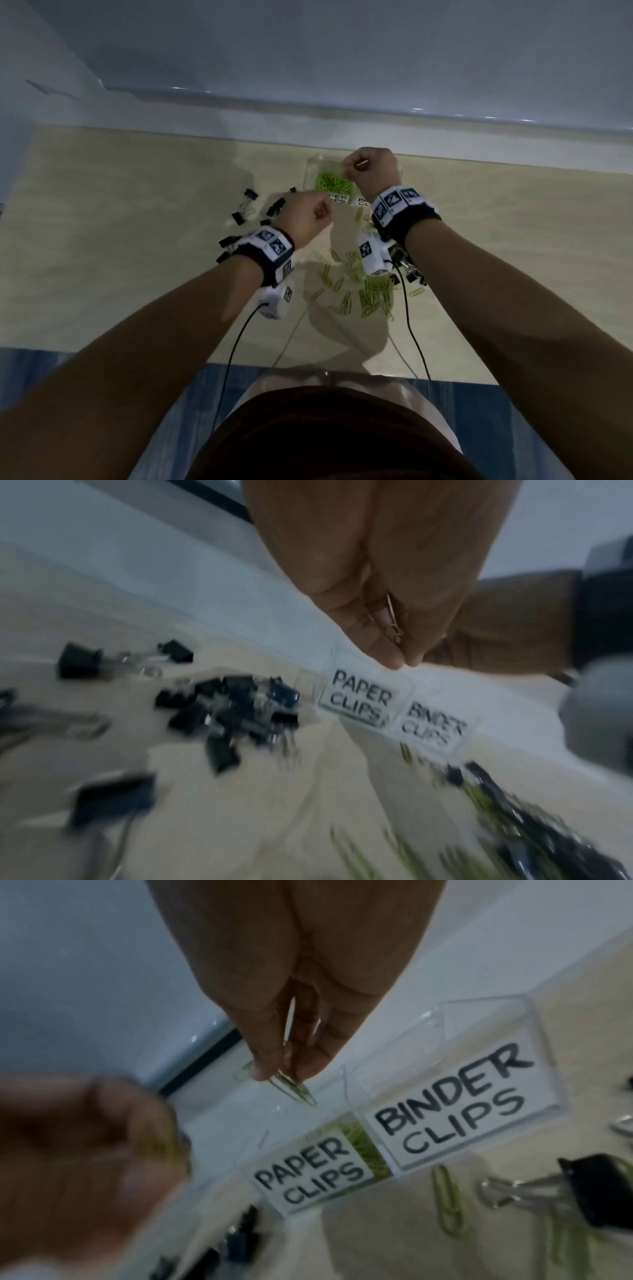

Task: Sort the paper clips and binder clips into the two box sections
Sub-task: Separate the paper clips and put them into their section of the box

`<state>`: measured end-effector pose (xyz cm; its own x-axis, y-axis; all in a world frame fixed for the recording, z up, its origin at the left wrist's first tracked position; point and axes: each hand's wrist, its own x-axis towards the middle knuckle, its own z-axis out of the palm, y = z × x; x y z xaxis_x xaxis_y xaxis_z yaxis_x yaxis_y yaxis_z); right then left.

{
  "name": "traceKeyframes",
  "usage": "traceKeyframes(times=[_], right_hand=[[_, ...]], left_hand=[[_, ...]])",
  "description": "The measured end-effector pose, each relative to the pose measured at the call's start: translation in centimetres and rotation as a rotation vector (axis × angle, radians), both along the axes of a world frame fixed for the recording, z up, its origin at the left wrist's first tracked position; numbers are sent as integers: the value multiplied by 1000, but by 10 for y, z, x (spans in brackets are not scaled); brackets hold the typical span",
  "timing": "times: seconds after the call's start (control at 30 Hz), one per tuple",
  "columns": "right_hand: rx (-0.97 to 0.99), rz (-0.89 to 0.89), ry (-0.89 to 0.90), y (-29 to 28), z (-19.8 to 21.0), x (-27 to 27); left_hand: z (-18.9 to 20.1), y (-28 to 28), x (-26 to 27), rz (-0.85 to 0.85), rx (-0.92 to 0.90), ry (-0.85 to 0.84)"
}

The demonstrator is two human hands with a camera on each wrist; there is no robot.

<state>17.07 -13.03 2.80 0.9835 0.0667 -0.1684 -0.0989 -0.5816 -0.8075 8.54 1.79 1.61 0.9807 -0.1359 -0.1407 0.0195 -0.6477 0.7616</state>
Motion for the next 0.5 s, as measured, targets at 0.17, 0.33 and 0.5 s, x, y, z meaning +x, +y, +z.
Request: traceKeyframes(times=[0.17,0.33,0.5], right_hand=[[-182,118,-64,-12,-14,-10],[-291,313,-53,-51,-15,-68],[-324,456,25,-85,-22,-126]], left_hand=[[21,-1,54,150,16,-96],[3,-13,79,39,169,-37],[-1,-19,49,-150,310,-121]])
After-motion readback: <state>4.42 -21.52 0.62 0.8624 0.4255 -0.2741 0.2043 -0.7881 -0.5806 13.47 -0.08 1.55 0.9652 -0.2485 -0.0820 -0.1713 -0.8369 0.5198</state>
